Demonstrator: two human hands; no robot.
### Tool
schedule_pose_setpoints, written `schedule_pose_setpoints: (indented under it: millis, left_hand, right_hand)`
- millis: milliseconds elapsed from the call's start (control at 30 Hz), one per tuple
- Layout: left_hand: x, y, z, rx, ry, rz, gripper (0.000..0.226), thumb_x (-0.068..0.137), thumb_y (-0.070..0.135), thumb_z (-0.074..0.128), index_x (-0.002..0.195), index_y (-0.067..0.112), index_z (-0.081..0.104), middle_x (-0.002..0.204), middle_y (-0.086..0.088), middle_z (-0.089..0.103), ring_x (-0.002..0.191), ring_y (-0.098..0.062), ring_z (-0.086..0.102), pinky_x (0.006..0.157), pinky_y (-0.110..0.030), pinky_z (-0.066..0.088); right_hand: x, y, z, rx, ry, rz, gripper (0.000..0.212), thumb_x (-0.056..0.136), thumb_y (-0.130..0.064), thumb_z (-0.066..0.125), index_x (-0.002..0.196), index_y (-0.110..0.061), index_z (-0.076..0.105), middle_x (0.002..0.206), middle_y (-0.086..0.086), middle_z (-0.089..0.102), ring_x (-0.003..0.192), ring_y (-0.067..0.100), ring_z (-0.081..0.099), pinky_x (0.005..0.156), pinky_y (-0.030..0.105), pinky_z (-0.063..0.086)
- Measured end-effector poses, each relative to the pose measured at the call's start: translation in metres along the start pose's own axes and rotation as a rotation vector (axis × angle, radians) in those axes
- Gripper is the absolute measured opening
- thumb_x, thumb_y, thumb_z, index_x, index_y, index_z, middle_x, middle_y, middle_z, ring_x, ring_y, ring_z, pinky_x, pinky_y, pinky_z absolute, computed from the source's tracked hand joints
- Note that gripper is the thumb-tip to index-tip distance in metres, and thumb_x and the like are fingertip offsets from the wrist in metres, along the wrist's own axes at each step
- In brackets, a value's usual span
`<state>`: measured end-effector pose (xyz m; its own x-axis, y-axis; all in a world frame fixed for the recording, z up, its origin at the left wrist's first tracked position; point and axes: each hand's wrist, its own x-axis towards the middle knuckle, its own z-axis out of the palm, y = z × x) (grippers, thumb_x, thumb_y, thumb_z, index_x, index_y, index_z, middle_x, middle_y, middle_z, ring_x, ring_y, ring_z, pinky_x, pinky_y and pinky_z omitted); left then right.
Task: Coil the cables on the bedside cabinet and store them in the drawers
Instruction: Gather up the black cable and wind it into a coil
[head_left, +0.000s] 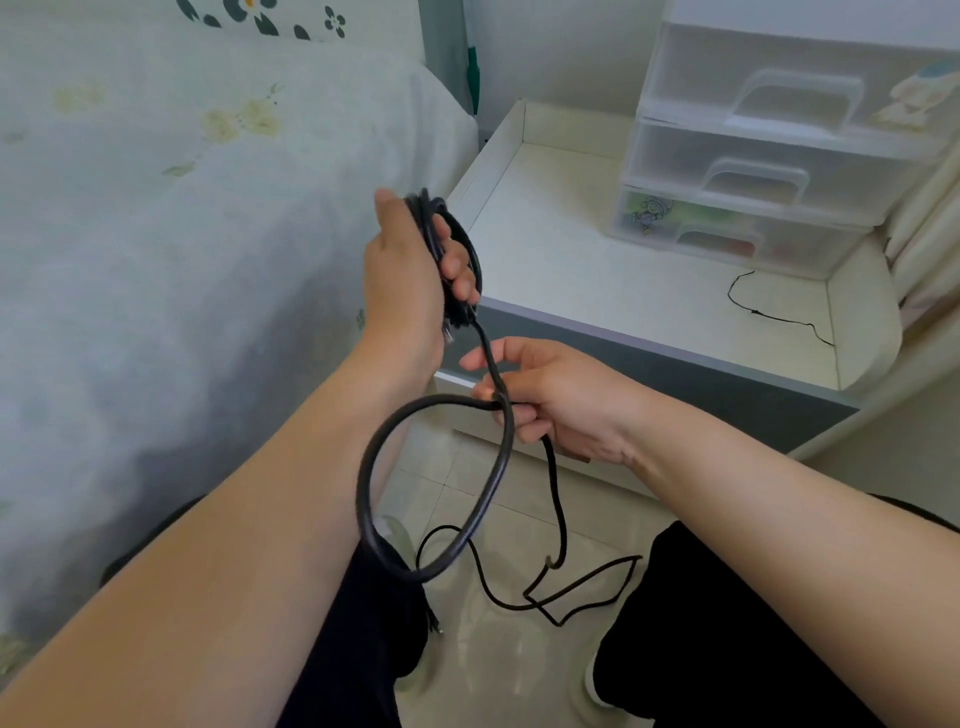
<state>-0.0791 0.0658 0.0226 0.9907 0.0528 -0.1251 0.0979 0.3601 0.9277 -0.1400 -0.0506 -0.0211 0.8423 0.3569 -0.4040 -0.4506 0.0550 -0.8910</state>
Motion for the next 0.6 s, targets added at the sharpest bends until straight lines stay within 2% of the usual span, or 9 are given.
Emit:
schedule_pose_setpoints:
  millis: [133,200,333,467,600]
  left_hand:
    - [-0.007,-0.007,0.007,0.384,-0.126,0.21,0.049,0.102,0.044,0.021,0.075,0.013,0.047,0.046,0.0,0.045,0.041,-0.018,0.043,0.046,-0.027,0.04]
    - [-0.011,-0.013,0.008,0.6,-0.196,0.327,0.045,0.102,0.042,0.025,0.077,0.011,0.047,0.049,0.0,0.049,0.043,-0.016,0.046,0.049,-0.027,0.041]
    - [-0.015,-0.025,0.007,1.028,-0.288,0.558,0.04,0.101,0.039,0.033,0.076,0.01,0.045,0.055,-0.005,0.053,0.049,-0.021,0.052,0.049,-0.031,0.039]
    - [-0.019,-0.027,0.009,1.233,-0.263,0.674,0.035,0.102,0.039,0.031,0.081,0.012,0.04,0.054,0.004,0.042,0.046,-0.013,0.042,0.042,-0.023,0.026]
    - [-0.014,-0.027,0.006,1.325,-0.239,0.7,0.036,0.102,0.042,0.027,0.086,0.011,0.04,0.056,0.002,0.042,0.05,-0.022,0.046,0.043,-0.026,0.03]
  right_hand:
    - [-0.002,-0.003,-0.002,-0.091,-0.089,0.041,0.035,0.091,0.009,0.028,0.099,-0.014,0.053,0.055,-0.002,0.049,0.04,0.006,0.029,0.042,0.019,0.016]
    - [-0.001,-0.004,-0.006,-0.085,-0.136,0.049,0.035,0.091,0.009,0.025,0.097,-0.012,0.053,0.056,-0.001,0.048,0.044,0.009,0.028,0.045,0.021,0.018]
    - [0.002,0.0,-0.013,-0.075,-0.209,-0.045,0.02,0.092,0.001,0.03,0.091,-0.008,0.048,0.06,0.0,0.051,0.049,0.011,0.034,0.051,0.024,0.027]
    - [0.004,0.001,-0.022,0.008,-0.23,-0.084,0.017,0.09,0.003,0.041,0.087,-0.002,0.057,0.067,0.001,0.065,0.056,0.01,0.052,0.055,0.019,0.045]
    - [0.0,0.0,-0.03,-0.025,-0.257,-0.115,0.017,0.082,-0.004,0.053,0.097,-0.002,0.061,0.084,0.002,0.071,0.078,0.012,0.063,0.076,0.02,0.052]
